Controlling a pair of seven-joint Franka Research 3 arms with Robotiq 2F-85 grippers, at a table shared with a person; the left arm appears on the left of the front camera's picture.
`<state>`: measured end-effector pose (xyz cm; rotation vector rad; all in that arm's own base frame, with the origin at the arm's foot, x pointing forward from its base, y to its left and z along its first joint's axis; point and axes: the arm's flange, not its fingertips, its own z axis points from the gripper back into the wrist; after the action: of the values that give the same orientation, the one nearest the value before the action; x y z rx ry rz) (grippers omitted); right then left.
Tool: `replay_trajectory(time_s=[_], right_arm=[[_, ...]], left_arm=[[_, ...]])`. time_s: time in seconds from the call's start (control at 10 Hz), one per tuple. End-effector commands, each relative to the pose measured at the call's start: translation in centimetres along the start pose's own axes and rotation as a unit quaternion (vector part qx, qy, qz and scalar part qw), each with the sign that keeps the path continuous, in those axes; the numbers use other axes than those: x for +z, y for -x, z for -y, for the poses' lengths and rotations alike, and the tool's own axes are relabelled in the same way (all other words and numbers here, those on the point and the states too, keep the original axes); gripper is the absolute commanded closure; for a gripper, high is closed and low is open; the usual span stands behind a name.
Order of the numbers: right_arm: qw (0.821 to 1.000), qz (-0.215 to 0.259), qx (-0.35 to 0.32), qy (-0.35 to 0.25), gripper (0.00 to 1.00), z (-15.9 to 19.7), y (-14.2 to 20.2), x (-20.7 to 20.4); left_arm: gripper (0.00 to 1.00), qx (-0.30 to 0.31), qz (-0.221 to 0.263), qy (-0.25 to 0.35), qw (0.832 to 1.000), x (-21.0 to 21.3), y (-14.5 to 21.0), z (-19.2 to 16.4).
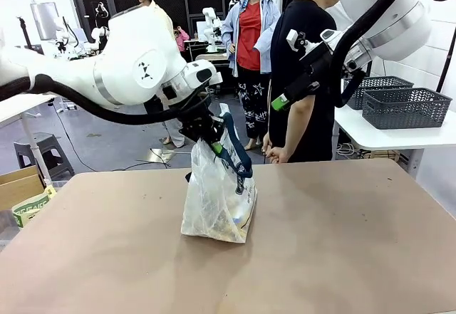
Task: Transfer purchased items from the store into the shopping bag.
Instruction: Move the Reusable shopping bag to the right side of the table.
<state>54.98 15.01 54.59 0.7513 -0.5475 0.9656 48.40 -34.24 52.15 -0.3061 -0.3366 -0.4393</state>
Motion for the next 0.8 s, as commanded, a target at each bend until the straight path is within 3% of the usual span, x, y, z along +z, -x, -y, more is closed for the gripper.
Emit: replay_trajectory(time_s=[0.0, 0.3, 0.7], right_arm=[[1.000, 0.007, -0.002, -0.005, 0.00, 0.2, -0.4, 0.0], [1.000, 0.007, -0.002, -0.005, 0.00, 0.2, -0.4, 0.0], [1.000, 0.007, -0.002, -0.005, 0.00, 0.2, -0.4, 0.0]], left_arm=[[1.00, 0.002, -0.027, -0.042, 0.999, 2.4, -3.0, 2.1], [1.00, 0.008, -0.062, -0.108, 0.992, 5.2, -6.5, 2.7], [1.00, 0.044, -0.063, -0.219, 0.973, 9.7, -9.3, -2.2]])
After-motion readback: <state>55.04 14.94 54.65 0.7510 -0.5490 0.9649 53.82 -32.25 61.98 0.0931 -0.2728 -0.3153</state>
